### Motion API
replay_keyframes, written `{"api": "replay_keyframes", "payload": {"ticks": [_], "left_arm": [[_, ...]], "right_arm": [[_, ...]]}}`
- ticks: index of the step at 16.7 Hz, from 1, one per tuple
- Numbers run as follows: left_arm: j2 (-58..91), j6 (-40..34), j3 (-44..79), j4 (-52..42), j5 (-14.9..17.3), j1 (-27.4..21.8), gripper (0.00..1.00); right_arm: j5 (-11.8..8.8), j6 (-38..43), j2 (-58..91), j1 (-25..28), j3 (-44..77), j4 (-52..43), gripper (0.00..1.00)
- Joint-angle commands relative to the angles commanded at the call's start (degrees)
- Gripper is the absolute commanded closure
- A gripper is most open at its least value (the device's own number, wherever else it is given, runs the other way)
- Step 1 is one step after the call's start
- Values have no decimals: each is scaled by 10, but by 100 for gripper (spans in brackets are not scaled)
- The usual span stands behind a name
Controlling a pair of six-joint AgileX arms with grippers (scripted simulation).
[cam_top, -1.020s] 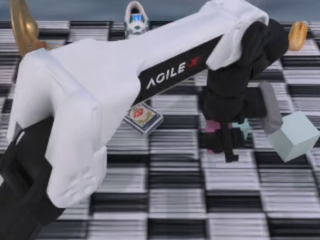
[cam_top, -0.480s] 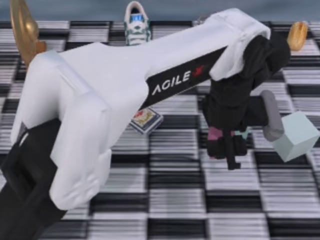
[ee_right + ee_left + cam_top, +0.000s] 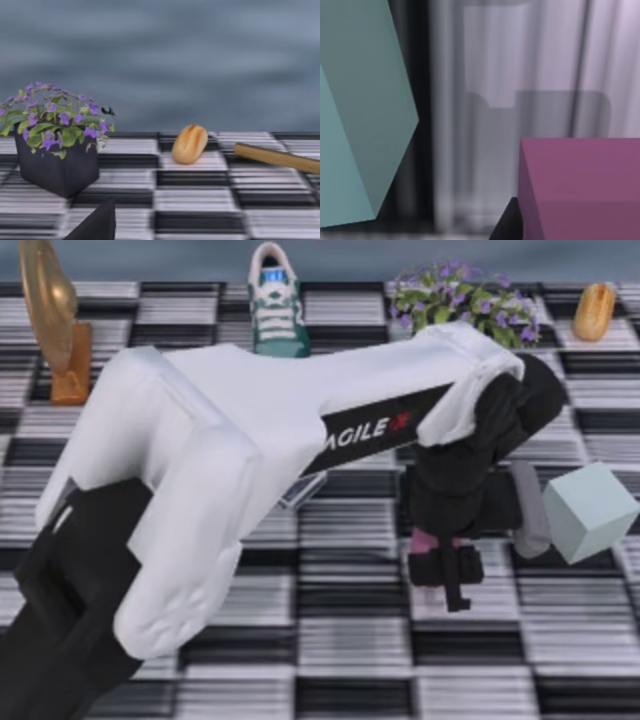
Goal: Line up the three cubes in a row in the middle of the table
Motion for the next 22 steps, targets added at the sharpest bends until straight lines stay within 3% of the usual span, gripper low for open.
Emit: {"api": "replay_keyframes", "payload": {"ticks": [1, 14, 22], "left_arm": [[0, 0, 0, 0, 0, 0, 100], [0, 0, 0, 0, 0, 0, 2], [0, 0, 0, 0, 0, 0, 0]], "right_arm": [[0, 0, 0, 0, 0, 0, 0], [0, 0, 0, 0, 0, 0, 0], [0, 0, 0, 0, 0, 0, 0]]}}
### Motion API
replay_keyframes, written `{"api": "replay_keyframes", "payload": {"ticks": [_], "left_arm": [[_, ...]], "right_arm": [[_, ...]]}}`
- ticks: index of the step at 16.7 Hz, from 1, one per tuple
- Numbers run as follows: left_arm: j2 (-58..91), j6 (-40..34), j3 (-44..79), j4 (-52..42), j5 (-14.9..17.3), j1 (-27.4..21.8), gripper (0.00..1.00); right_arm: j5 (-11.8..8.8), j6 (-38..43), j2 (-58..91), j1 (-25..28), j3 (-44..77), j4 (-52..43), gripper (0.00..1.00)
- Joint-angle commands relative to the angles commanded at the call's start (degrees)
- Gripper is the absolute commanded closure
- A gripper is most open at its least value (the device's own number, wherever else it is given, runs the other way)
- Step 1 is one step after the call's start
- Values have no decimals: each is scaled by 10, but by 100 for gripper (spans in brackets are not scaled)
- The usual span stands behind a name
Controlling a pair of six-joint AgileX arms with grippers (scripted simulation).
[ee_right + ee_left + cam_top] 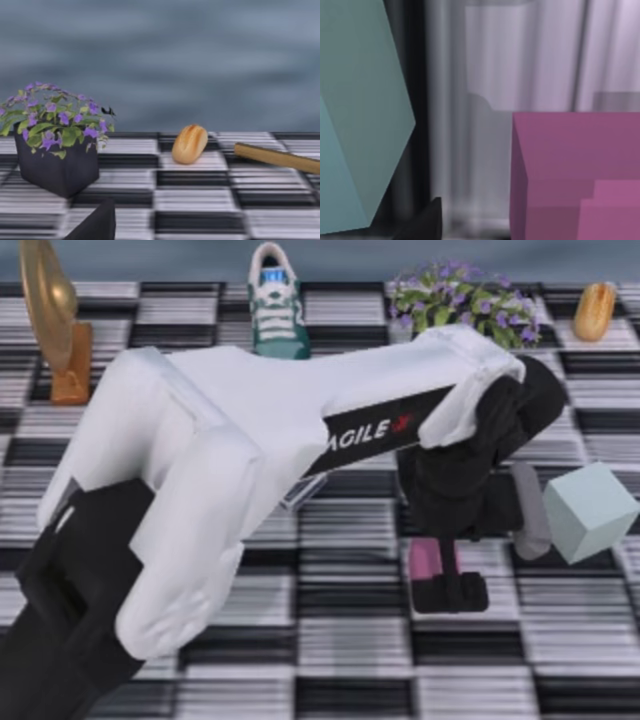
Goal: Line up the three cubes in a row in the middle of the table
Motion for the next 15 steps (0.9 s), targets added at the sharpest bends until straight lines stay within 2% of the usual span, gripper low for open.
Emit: {"api": "replay_keyframes", "payload": {"ticks": [4, 10, 15], "left_arm": [[0, 0, 24, -24, -1, 3, 0], [-12, 0, 131, -144, 0, 12, 0], [-12, 0, 135, -147, 0, 10, 0]], "right_arm": [[0, 0, 0, 0, 0, 0, 0], [0, 0, 0, 0, 0, 0, 0], [0, 0, 0, 0, 0, 0, 0]]}}
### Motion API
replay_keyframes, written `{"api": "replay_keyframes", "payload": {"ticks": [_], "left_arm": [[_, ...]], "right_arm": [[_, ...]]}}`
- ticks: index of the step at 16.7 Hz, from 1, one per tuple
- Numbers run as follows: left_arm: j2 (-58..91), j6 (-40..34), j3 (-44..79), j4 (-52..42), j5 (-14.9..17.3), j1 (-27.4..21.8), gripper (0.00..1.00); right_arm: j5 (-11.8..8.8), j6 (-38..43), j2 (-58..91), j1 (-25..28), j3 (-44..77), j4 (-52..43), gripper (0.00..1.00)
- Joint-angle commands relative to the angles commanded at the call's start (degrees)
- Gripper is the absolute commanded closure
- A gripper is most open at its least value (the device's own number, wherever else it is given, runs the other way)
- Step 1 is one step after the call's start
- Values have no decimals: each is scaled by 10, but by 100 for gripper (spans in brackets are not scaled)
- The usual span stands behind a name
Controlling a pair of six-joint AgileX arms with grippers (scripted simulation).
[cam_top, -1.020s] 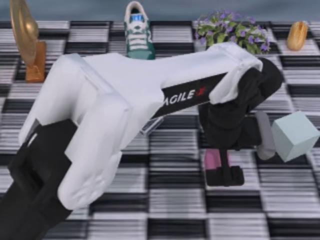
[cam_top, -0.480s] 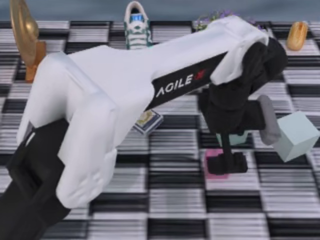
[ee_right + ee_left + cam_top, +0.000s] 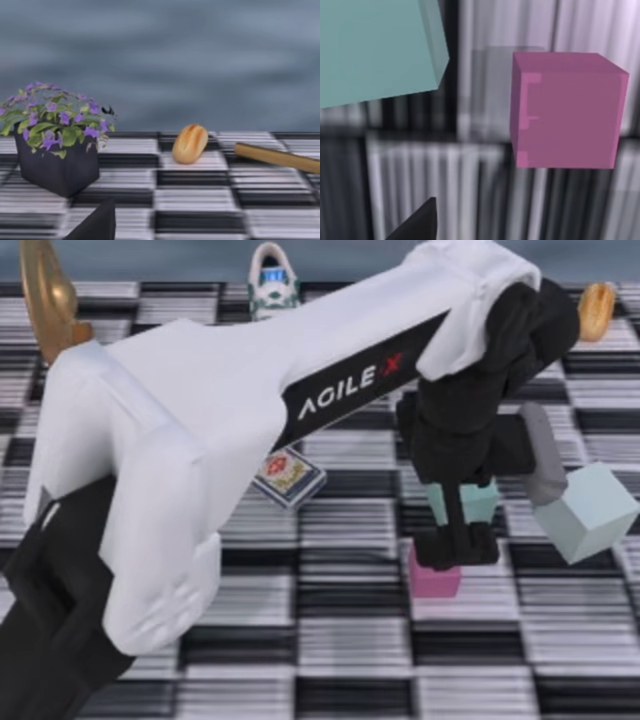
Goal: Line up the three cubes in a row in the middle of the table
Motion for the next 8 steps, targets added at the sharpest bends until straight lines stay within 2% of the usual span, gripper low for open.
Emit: {"api": "replay_keyframes", "payload": {"ticks": [4, 8], "left_arm": [[-58, -17, -54, 33, -3, 28, 0], [-213, -63, -198, 119, -10, 99, 0]], "right_arm": [[-1, 8, 54, 16, 55, -38, 0], [-1, 27, 195, 48, 192, -124, 0]]}}
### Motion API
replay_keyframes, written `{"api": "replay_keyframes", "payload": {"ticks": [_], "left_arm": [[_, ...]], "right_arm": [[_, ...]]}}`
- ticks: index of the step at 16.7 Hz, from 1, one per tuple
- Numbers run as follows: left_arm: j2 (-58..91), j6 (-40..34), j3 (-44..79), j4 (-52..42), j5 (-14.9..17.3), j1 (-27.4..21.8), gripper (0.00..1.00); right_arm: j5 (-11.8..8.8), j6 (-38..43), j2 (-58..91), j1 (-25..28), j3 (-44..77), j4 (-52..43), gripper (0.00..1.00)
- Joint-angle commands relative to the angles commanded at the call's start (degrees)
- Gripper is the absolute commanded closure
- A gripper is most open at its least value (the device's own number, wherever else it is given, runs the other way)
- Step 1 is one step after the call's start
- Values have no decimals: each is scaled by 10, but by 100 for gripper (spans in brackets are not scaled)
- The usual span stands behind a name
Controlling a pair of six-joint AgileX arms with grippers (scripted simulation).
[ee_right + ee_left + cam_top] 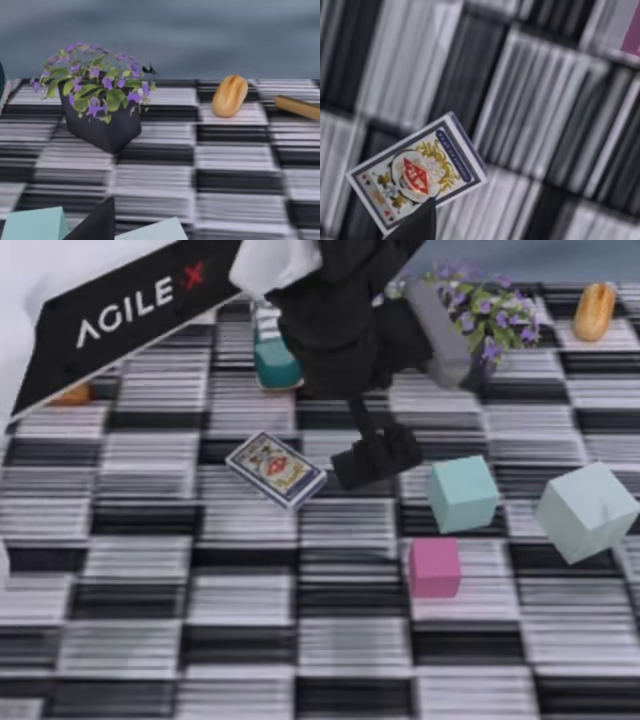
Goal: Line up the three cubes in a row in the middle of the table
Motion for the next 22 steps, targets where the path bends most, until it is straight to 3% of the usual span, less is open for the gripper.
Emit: {"api": "replay_keyframes", "payload": {"ticks": [13, 18, 22], "left_arm": [[-832, -227, -781, 450, -8, 309, 0], [-1063, -292, -1002, 600, -4, 384, 0], [-1167, -321, -1097, 672, -1, 415, 0]], "right_arm": [[1, 81, 779, 144, 613, -421, 0], [1, 105, 979, 186, 794, -534, 0], [3, 115, 1069, 205, 885, -580, 0]]}}
